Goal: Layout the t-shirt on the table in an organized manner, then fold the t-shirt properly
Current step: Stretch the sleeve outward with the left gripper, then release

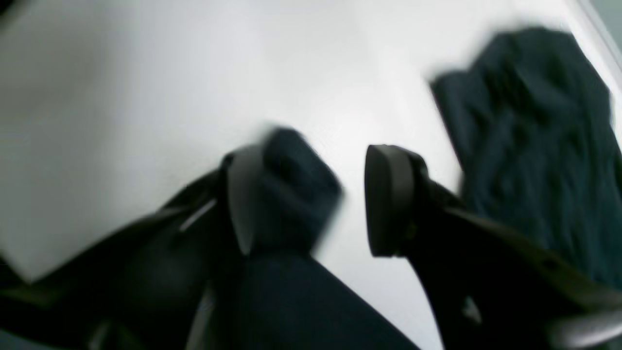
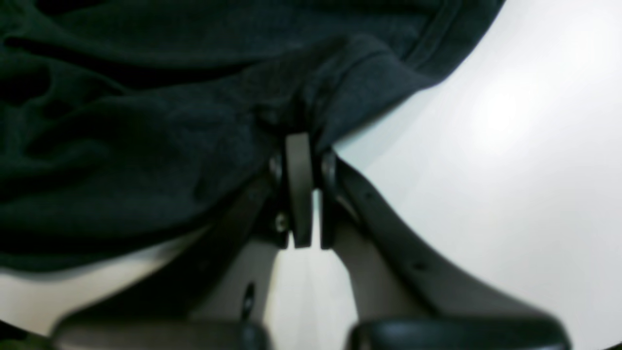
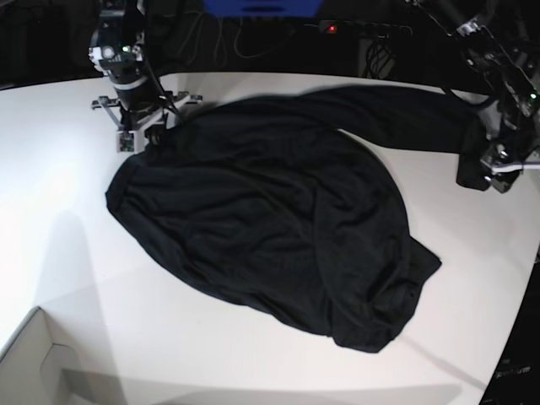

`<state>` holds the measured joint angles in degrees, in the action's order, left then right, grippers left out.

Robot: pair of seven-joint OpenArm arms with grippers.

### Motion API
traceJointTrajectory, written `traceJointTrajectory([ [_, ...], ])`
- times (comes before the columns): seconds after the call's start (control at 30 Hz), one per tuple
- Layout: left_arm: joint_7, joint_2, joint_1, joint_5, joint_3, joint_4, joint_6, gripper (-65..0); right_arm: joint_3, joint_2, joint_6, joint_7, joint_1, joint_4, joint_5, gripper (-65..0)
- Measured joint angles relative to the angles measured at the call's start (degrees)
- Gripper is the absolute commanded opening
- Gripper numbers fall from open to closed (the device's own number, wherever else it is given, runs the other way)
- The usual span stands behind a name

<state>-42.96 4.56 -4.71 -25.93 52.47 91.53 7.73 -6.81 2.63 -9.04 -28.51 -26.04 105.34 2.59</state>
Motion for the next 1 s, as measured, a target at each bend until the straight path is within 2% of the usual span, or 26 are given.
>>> traceJointTrajectory([
  [0.13,-0.2,4.7,3.0,0.5,0.3,-10.8,-0.2,-32.0,0.2,0.0,0.0,0.0,1.0,-0.1,0.0,-65.0],
  [0.23,1.0,6.1,5.4,0.5,0.0,-15.8,-0.2,-32.0,0.4,0.1,0.0,0.0,1.2,-0.1,0.0,-65.0],
  [0.27,3.0,6.4,5.7,0.4,-0.2,-16.5,-0.2,-32.0,0.4,0.0,0.0,0.0,1.2,-0.1,0.0,-65.0],
  [0.43,9.4,9.0,5.6,0.6,-9.9,-18.9,-0.2,-32.0,0.2,-0.1,0.0,0.0,1.3,-0.2,0.0,-65.0],
  [0.5,10.9,8.8,5.7,0.2,-12.9,-20.0,0.0,-32.0,0.2,0.0,0.0,0.0,1.3,-0.2,0.0,-65.0],
  [1.0,12.5,8.7,3.8,0.2,-13.0,-22.4,-0.2,-33.4,0.2,-0.1,0.0,-0.2,1.6,-0.2,-0.2,-65.0],
])
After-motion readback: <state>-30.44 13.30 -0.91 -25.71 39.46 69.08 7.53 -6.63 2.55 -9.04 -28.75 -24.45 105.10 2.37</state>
